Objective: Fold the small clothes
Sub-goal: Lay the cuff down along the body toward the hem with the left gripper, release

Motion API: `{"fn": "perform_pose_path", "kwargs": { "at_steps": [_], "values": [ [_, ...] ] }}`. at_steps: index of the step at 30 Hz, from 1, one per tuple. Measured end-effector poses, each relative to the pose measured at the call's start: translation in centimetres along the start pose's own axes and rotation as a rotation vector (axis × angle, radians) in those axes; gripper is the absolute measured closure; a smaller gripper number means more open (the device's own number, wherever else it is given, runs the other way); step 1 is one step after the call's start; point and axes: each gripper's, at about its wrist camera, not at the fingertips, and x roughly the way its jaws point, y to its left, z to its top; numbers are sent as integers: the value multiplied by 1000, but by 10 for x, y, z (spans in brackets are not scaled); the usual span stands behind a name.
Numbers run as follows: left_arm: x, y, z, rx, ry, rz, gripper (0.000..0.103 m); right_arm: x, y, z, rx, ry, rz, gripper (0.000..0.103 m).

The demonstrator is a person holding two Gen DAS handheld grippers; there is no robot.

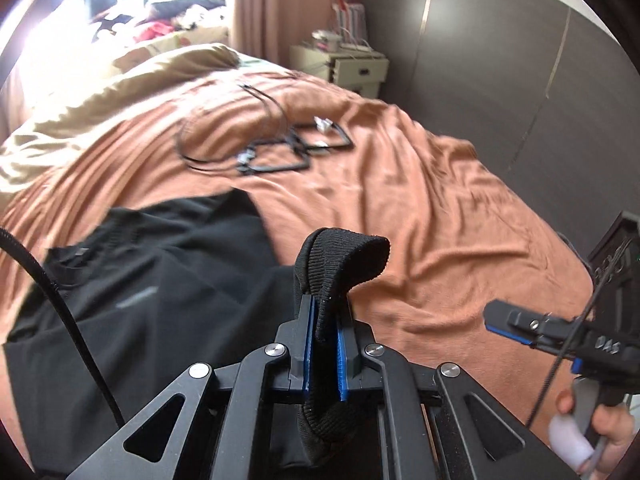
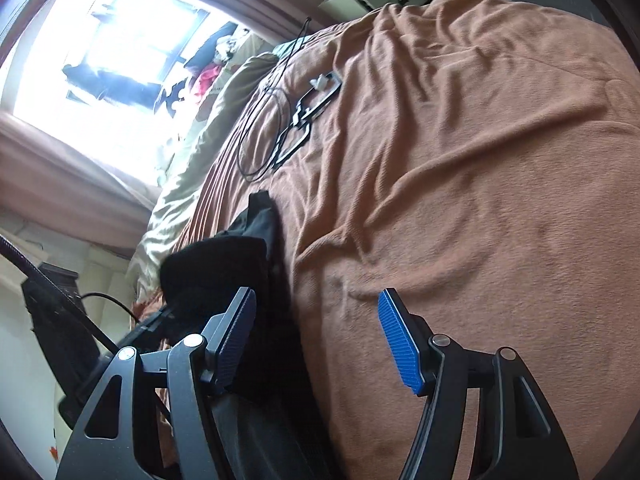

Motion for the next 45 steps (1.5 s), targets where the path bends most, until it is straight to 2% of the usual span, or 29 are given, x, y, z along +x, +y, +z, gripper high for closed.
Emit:
{"fn": "perform_pose_path", "kwargs": {
  "at_steps": [14, 20, 26, 37, 45],
  "values": [
    [-90, 89, 6, -73, -99, 133, 94, 72, 46, -1, -144, 82, 6, 42],
    [-130, 131, 4, -104, -147, 212, 94, 110, 63, 2, -198, 128, -29, 57],
    [-160, 180, -4, -166, -177, 287, 94, 142, 77, -2, -244, 143, -99, 62],
    [-176, 254, -40, -273, -162, 365, 94, 170, 93, -12, -330, 155, -194, 62],
    [-165, 291, -79, -350, -123, 380, 95, 164, 97, -25, -376, 163, -248, 65]
  ]
}}
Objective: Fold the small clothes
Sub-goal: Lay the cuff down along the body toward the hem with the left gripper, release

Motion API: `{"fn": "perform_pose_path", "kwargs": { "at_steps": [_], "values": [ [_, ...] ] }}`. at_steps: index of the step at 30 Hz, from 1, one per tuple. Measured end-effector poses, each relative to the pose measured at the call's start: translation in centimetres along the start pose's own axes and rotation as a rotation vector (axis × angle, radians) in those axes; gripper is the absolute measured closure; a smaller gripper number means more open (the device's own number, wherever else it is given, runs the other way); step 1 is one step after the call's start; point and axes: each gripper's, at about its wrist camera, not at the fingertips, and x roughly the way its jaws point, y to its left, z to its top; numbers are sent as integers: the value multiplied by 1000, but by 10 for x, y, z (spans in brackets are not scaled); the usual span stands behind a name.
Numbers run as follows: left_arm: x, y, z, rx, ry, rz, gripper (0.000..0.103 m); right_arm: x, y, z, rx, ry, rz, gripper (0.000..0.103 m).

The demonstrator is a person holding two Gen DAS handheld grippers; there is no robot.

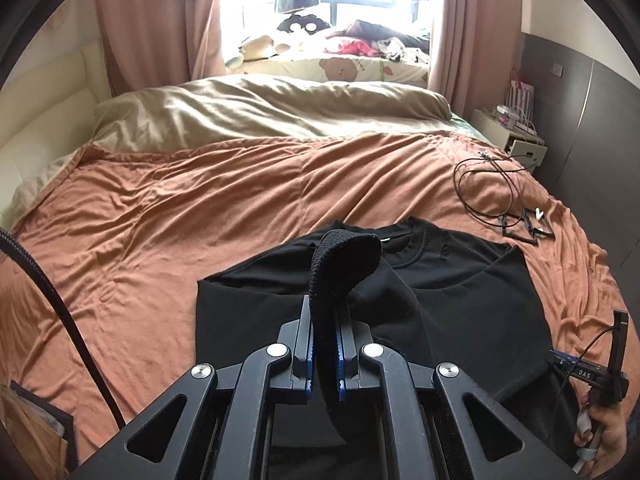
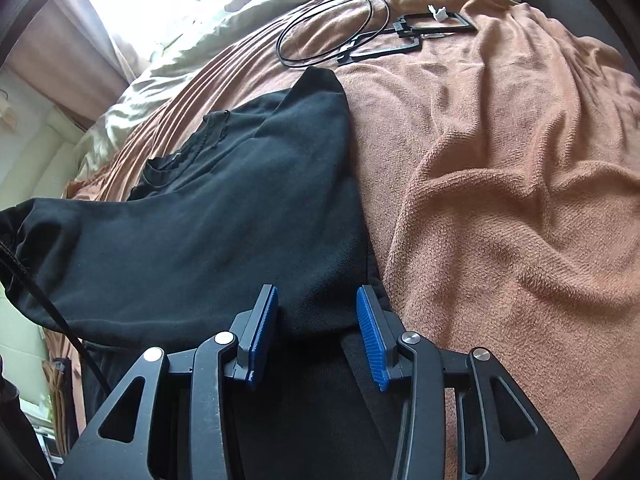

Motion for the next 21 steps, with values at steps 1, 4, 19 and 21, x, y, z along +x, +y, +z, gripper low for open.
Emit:
{"fn": "perform_pose_path", "kwargs": {
  "at_steps": [1, 4, 19, 21],
  "values": [
    [5, 6, -5, -12, 11, 6, 95, 0, 1, -1, -3, 0, -8, 65],
    [22, 23, -21, -43, 49, 17, 95, -3, -4, -1, 27, -1, 9, 67],
    [66, 50, -56, -96, 134, 29, 95, -31, -22, -8, 51, 16, 13, 67],
    [62, 51, -50, -94, 110, 32, 95, -26, -16, -9, 27, 41, -11, 67]
  ]
}}
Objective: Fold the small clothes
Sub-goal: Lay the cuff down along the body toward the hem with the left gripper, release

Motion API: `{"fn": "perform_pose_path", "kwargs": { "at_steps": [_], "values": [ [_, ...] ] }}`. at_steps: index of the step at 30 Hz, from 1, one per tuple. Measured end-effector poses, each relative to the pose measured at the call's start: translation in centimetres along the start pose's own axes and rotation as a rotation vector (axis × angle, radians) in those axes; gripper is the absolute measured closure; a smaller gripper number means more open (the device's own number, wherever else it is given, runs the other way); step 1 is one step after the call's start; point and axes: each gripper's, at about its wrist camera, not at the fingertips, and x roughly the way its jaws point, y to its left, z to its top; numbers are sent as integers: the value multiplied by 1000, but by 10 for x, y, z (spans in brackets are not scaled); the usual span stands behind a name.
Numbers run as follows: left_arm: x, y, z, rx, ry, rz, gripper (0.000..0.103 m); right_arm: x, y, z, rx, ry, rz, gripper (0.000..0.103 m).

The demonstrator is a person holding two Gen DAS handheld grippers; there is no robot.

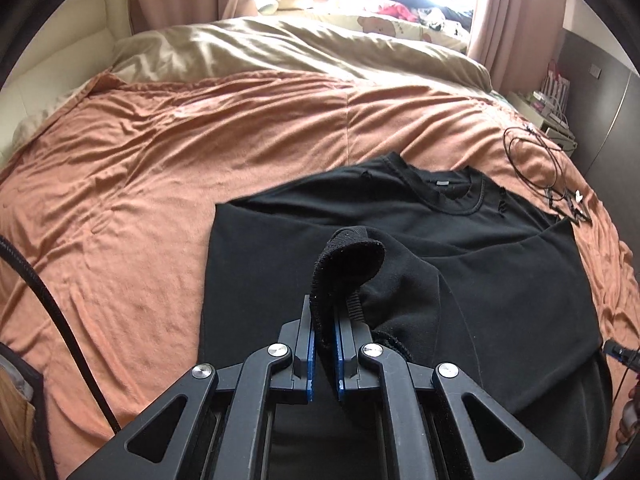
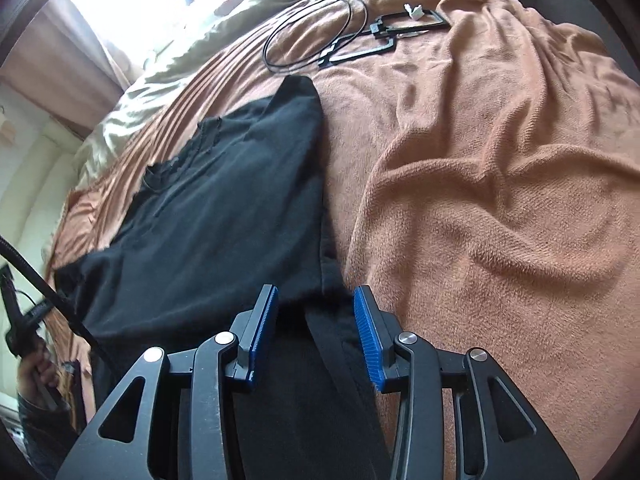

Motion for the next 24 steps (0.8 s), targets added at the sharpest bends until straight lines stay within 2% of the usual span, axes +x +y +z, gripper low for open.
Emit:
{"fn": "perform_pose_path", "kwargs": {
  "at_steps": [4, 6, 10, 15, 17, 19, 21, 24],
  "values": [
    [-4, 5, 8, -2, -31, 23, 95, 12, 8, -2, -41, 32, -72, 67],
    [4, 10, 6, -14, -10, 35, 95, 13, 10, -1, -46, 32, -87, 67],
    [31, 27, -8, -68, 107, 77, 94, 10, 11, -1, -36, 27, -80, 67],
    [29, 42, -23, -89, 119, 69, 92, -10, 9, -3, -14, -29, -10, 67],
    [28, 43, -28, -83, 131, 60, 84, -14, 6, -3, 2, -44, 22, 67],
    [27, 41, -33, -73, 137, 55, 60, -14, 5, -4, 10, -54, 37, 67],
    [28, 39, -43, -61, 140, 54, 49, -11, 5, -6, 8, -58, 36, 67],
    [36, 36, -54, -36, 163, 56, 49, -7, 8, -6, -2, -66, 32, 67]
  ]
}}
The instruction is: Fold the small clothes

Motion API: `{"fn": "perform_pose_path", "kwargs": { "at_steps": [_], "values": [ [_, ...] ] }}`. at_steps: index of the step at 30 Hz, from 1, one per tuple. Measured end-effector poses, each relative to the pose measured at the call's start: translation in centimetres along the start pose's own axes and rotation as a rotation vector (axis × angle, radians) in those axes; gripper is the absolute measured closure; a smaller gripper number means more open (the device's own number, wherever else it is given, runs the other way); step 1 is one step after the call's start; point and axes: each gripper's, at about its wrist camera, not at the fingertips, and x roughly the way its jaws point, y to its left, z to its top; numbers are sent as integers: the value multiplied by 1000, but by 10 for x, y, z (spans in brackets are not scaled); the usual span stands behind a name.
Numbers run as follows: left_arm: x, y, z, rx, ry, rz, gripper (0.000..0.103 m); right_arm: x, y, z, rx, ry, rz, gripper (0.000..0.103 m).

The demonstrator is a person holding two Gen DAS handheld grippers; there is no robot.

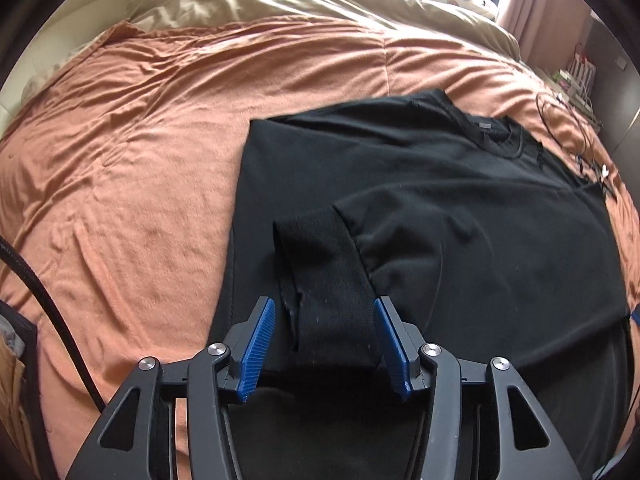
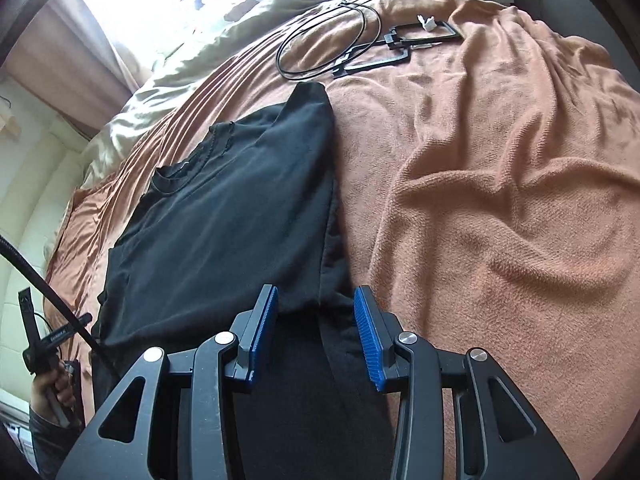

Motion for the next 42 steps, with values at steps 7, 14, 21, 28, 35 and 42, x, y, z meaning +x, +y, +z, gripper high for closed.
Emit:
{"fn": "perform_pose_path", "kwargs": {
  "at_steps": [7, 14, 21, 28, 35, 42],
  "values": [
    [22, 20, -16, -29, 50, 75, 59, 18, 14, 0, -52, 33, -76, 67],
    [-15, 33, -28, -71, -10, 7, 63, 21, 16, -4, -57, 42, -133, 67],
    [-86, 33, -52, -71, -137, -70, 63, -27, 45, -27, -133, -60, -128, 64],
    [-142, 42, -83, -80, -230, -116, 45, -88, 85, -71, -229, -128, -154, 44],
    [-196, 59, -114, -113, -337, -127, 20, -151, 106, -107, -288, -172, -156, 22],
    [-250, 65, -151, -90, -440, -129, 0, -211, 109, -147, -284, -238, -165, 0]
  ]
}}
